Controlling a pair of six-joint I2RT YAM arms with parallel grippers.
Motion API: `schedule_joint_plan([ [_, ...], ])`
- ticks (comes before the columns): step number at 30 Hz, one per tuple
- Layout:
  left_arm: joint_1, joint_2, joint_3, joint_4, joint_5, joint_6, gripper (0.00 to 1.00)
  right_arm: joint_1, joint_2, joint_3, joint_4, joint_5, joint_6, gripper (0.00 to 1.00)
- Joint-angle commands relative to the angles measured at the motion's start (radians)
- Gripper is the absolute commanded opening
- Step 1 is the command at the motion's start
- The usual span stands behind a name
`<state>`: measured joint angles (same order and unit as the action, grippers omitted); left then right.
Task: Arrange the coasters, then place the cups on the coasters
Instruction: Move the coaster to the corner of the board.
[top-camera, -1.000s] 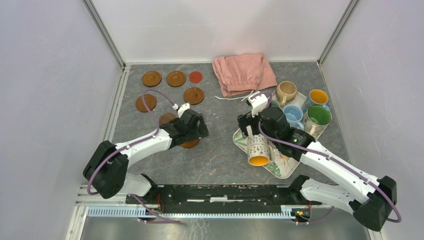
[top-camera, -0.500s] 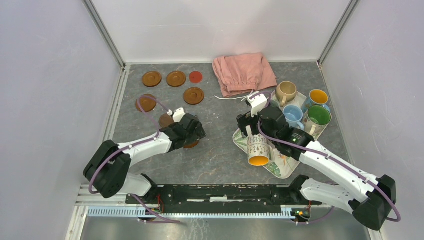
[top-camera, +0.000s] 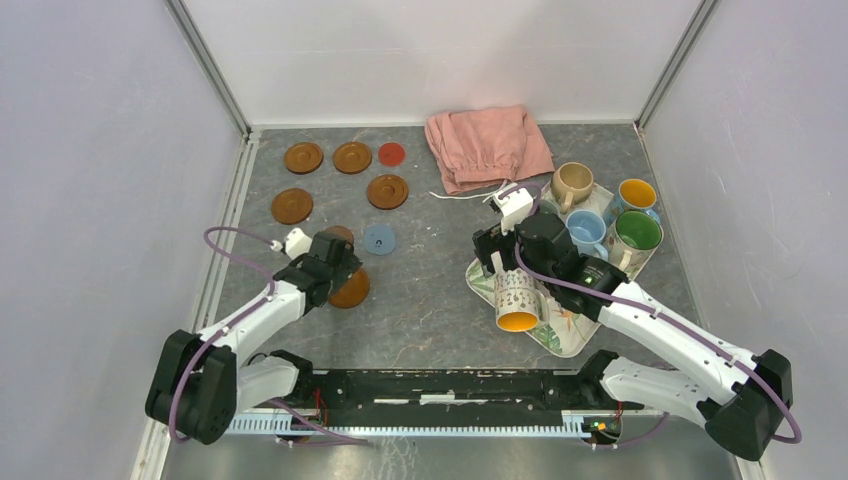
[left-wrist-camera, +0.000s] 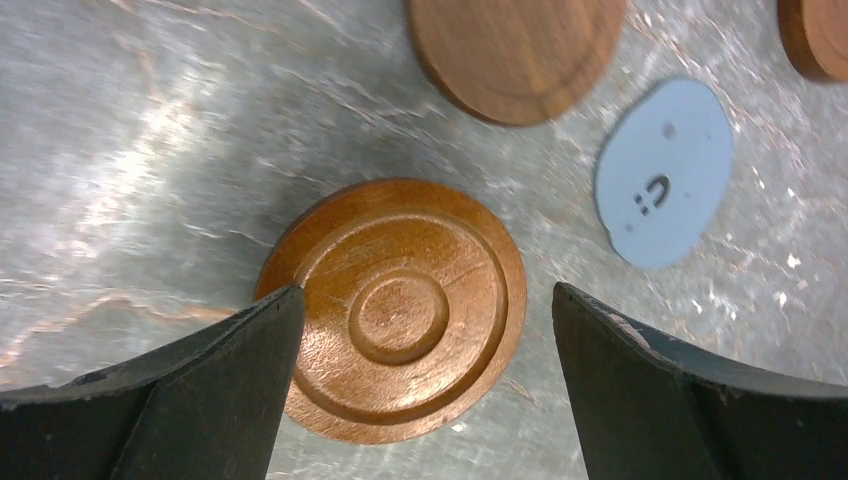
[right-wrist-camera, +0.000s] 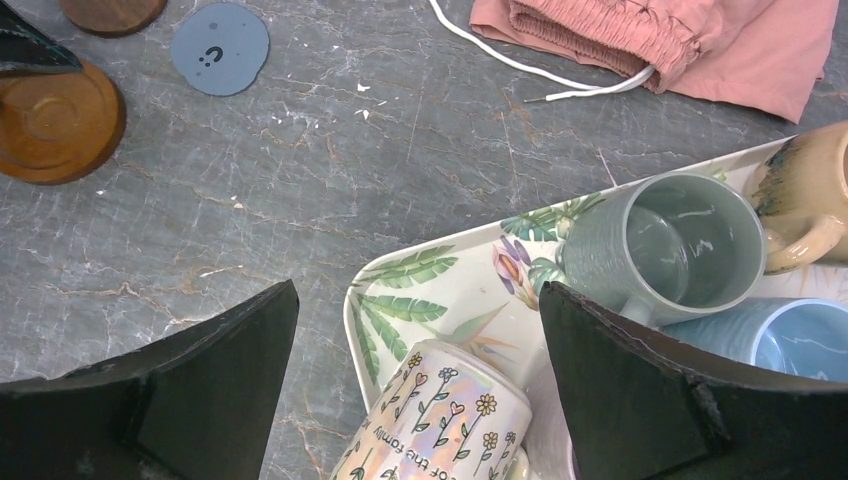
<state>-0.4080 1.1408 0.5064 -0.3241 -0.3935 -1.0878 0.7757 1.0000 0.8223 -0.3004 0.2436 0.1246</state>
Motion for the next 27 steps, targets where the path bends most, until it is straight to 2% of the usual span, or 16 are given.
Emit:
schedule_joint_plan([
  [1, 0.052, -0.022, 0.013, -0.108, -0.061, 0.003, 1.0, -0.004, -0.017, -0.005, 0.043, -0.007, -0.004, 0.98],
  [7, 0.148, -0.013, 0.019, -0.115, -0.075, -0.01, 1.0, -0.005, -0.019, -0.006, 0.045, -0.019, -0.005, 0.98],
  [13, 0.302, 0.073, 0.06, -0.069, -0.052, 0.019, 1.0, -0.005, -0.034, -0.013, 0.053, -0.028, -0.005, 0.98],
  [20, 0.46, 0.243, 0.217, -0.037, -0.081, 0.069, 1.0, -0.005, -0.049, -0.02, 0.053, -0.043, -0.006, 0.98],
  [27, 0.535, 0.422, 0.37, 0.006, -0.072, 0.119, 1.0, -0.004, -0.047, -0.019, 0.053, -0.04, -0.013, 0.98],
])
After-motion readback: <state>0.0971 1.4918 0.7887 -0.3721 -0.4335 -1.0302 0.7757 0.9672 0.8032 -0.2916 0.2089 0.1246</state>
